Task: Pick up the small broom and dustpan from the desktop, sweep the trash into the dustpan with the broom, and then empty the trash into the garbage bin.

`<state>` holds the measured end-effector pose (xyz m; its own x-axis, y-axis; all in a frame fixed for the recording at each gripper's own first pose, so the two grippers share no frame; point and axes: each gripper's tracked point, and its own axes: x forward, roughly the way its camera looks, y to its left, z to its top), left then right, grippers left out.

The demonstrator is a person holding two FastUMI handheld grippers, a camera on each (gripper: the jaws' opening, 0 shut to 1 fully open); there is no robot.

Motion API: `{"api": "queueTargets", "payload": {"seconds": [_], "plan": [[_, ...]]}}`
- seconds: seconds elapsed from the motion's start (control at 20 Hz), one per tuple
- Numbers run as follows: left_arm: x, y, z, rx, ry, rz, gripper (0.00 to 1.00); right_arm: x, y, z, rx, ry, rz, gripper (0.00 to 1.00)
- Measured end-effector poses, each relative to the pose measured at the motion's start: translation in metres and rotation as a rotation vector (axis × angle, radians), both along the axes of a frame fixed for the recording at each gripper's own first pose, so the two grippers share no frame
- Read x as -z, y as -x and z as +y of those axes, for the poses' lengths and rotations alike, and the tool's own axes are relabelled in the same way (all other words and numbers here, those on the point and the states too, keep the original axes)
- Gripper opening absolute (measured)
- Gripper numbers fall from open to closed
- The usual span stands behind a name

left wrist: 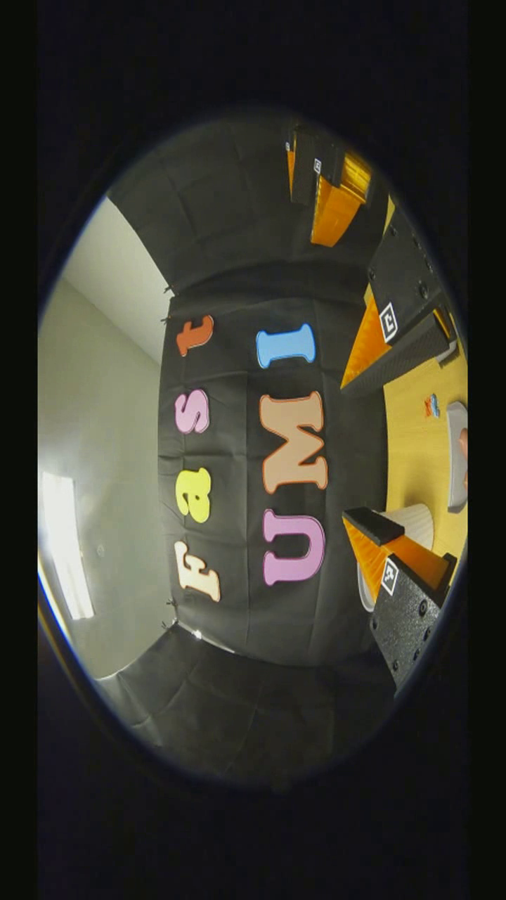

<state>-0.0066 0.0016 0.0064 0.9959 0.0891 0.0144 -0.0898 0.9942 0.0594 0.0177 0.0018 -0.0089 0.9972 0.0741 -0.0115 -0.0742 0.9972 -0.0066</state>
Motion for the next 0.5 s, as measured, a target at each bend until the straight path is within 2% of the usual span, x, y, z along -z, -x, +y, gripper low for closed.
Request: {"api": "queueTargets", "payload": {"seconds": [0.15,0.3,0.5], "plan": [[0.006,0.006,-0.001,-0.039,-0.007,0.02,0.94,0.005,-0.005,-0.006,-0.031,-0.01,0.016,0.92],[0.019,0.013,-0.003,-0.061,-0.012,0.055,0.94,0.031,-0.003,0.0,-0.102,-0.008,0.094,0.92],[0.066,0.028,0.002,-0.075,-0.024,0.189,0.94,0.08,0.004,0.007,-0.163,-0.001,0.209,0.92]]}}
